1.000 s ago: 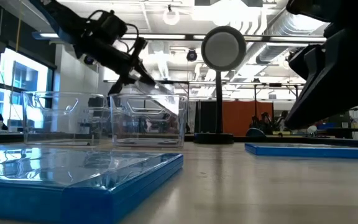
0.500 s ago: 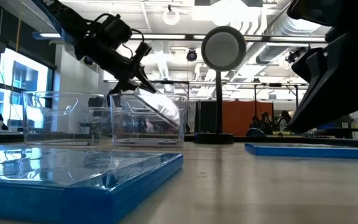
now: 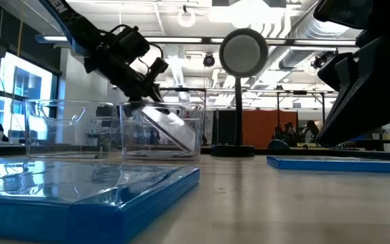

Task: Pick & place jewel cases by type
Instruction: Put the right black CD case into the right transparent bin

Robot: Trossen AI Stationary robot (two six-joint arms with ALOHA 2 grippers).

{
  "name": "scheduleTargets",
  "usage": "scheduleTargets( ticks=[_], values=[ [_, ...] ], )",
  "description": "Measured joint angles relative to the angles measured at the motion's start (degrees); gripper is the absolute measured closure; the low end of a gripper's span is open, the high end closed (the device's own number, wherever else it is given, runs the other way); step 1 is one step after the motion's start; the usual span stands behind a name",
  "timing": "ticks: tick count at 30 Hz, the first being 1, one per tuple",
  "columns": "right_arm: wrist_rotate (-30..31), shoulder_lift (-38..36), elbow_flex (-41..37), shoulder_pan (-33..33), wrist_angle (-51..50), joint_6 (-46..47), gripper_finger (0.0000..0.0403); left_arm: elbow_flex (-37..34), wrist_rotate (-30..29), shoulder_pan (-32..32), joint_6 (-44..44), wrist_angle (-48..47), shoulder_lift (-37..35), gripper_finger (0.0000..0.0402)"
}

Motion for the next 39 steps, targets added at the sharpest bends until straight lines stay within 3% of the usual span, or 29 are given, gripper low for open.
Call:
scheduleTargets(
  ticks=[6,19,24,39],
  values=[
    [0.1,0.0,0.0,0.0,0.0,0.2,0.0402,0.1,0.2,0.0,2.3,1.1,0.3,0.0351],
    [0.0,0.0,0.0,-0.3,0.0,-0.1,0.0402,0.1,-1.4,0.0,2.4,-0.4,0.3,0.0274],
    [-0.3,0.0,0.0,-0.3,0.0,-0.1,0.0402,0.1,-1.8,0.1,2.2,-0.5,0.3,0.0272],
    [-1.0,0.0,0.0,-0.4,-0.2,-0.1,0.0402,0.1,-10.1,0.0,2.6,-5.0,0.2,0.0273]
  ],
)
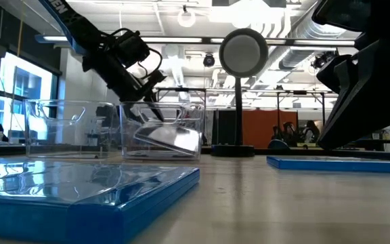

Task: Pick & place jewel cases by type
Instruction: Put the right black CD case into the right transparent bin

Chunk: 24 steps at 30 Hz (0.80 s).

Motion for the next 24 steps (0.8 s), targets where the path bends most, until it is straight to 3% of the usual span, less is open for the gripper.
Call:
scheduleTargets(
  ticks=[19,24],
  values=[
    [0.0,0.0,0.0,0.0,-0.6,0.0,0.0402,0.1,-11.2,-0.9,1.3,-3.4,-1.2,0.0273],
    [0.0,0.0,0.0,0.0,-0.9,0.0,0.0402,3.2,-15.2,-1.8,4.2,-10.8,-1.1,0.0273]
  ],
)
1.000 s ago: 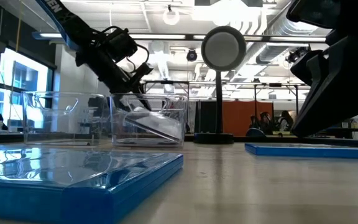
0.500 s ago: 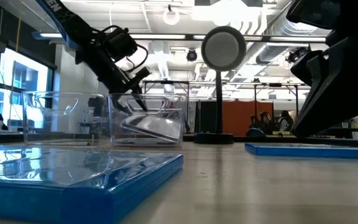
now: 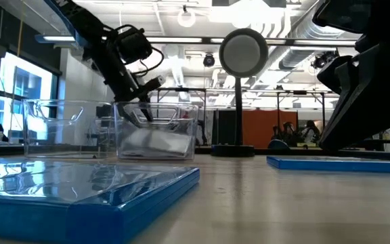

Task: Pick & place jewel cases by type
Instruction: Put the right black CD case into the right transparent bin, then put the black CD case into the right transparent bin

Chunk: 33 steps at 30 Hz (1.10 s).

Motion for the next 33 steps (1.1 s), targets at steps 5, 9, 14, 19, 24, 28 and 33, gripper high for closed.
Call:
scheduleTargets(
  ticks=[5,9,14,19,24,28,33],
  values=[
    [0.0,0.0,0.0,-0.2,-0.1,0.0,0.0402,3.0,-2.9,-1.8,3.1,-1.0,0.0,0.0273],
    [-0.2,0.0,0.0,-0.3,-0.2,0.0,0.0402,5.9,-1.5,-1.7,5.6,-3.8,0.0,0.0273],
    [-0.2,0.0,0.0,-0.3,-1.2,0.0,0.0402,11.3,5.2,-1.7,11.6,-17.9,-0.9,0.0273],
    [0.1,0.0,0.0,-0.4,-2.0,0.2,0.0402,18.5,11.9,-7.4,16.0,-38.5,-2.9,0.0273],
    [0.1,0.0,0.0,-0.6,-1.7,0.8,0.0402,22.1,11.2,-22.2,16.7,-53.7,-5.7,0.0273],
    [0.1,0.0,0.0,-0.6,-1.6,0.9,0.0402,22.1,5.4,-38.3,13.6,-63.6,-6.1,0.0273],
    [1.2,0.0,0.0,-0.6,1.8,-1.1,0.0402,18.6,3.8,-58.0,4.2,-63.2,-6.1,0.0273]
  ],
)
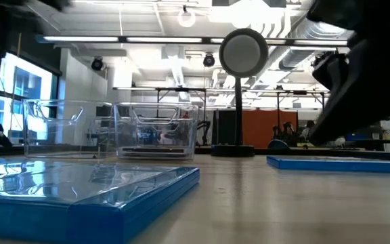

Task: Pick & place jewel cases by type
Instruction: Put the black CD case into the right transparent bin

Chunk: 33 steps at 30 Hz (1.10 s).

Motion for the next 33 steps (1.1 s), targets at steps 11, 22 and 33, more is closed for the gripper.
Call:
scheduleTargets(
  ticks=[11,22,33],
  values=[
    [-1.6,0.0,0.0,-1.4,14.8,-11.2,0.0402,-15.4,1.4,-25.3,-10.4,25.0,2.7,0.0273],
    [-7.8,1.0,0.0,-7.3,22.3,-19.1,0.0402,-18.5,4.7,-25.7,-9.6,31.6,10.1,0.0273],
    [-7.7,3.1,0.0,-7.1,22.9,-19.2,0.0402,-15.3,-2.0,-23.7,-4.2,33.5,13.2,0.0273]
  ],
)
